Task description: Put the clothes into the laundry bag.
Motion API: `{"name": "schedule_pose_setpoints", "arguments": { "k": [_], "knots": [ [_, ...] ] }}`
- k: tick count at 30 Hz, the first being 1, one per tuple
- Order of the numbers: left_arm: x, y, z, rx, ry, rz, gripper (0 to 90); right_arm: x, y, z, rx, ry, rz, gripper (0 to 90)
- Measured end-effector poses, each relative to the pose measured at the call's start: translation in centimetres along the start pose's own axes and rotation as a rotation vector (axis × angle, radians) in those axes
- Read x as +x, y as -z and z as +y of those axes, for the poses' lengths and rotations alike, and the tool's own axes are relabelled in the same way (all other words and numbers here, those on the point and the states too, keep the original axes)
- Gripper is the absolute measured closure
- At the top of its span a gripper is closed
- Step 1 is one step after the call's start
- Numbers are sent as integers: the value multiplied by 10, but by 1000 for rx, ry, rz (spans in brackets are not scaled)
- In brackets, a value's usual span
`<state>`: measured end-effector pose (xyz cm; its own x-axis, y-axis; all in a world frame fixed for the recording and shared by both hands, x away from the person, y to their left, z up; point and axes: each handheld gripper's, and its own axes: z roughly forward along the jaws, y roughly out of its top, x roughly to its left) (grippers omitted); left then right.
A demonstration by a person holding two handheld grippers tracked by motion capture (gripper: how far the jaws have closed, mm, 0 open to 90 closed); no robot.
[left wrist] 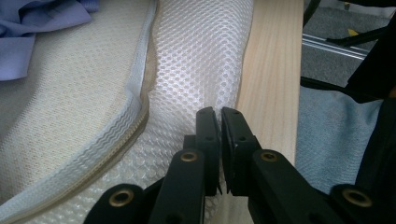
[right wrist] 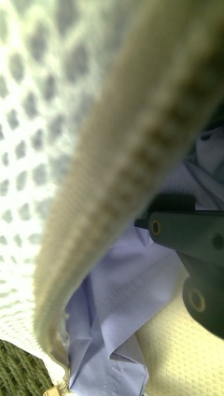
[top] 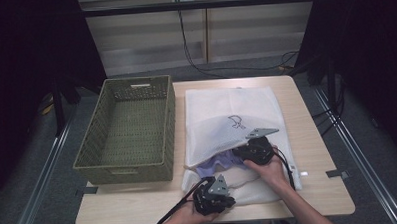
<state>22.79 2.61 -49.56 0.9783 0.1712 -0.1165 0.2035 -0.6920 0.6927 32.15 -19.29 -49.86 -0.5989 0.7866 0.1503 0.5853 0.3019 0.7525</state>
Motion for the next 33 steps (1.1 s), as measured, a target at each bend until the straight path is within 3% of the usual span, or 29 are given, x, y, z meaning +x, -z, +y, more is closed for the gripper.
{"name": "schedule_pose_setpoints", "arguments": {
  "k": [5,8,11,16,19,23,30,33],
  "knots": [
    [0,0,0,1,3,0,865,1,5,1,-19,-11,50,660],
    [0,0,0,-5,7,-3,863,3,15,2,-29,10,97,585],
    [0,0,0,5,4,2,860,3,26,2,-40,23,128,569],
    [0,0,0,0,8,-5,859,3,47,-4,-74,37,168,574],
    [1,0,0,-6,11,-8,859,5,57,-8,-91,52,212,662],
    [1,0,0,0,9,-7,859,10,57,-15,-42,101,278,808],
    [1,0,0,-4,7,-9,859,6,38,-21,64,98,273,881],
    [1,1,1,19,3,-2,859,7,30,-21,96,112,261,890]
  ]
}}
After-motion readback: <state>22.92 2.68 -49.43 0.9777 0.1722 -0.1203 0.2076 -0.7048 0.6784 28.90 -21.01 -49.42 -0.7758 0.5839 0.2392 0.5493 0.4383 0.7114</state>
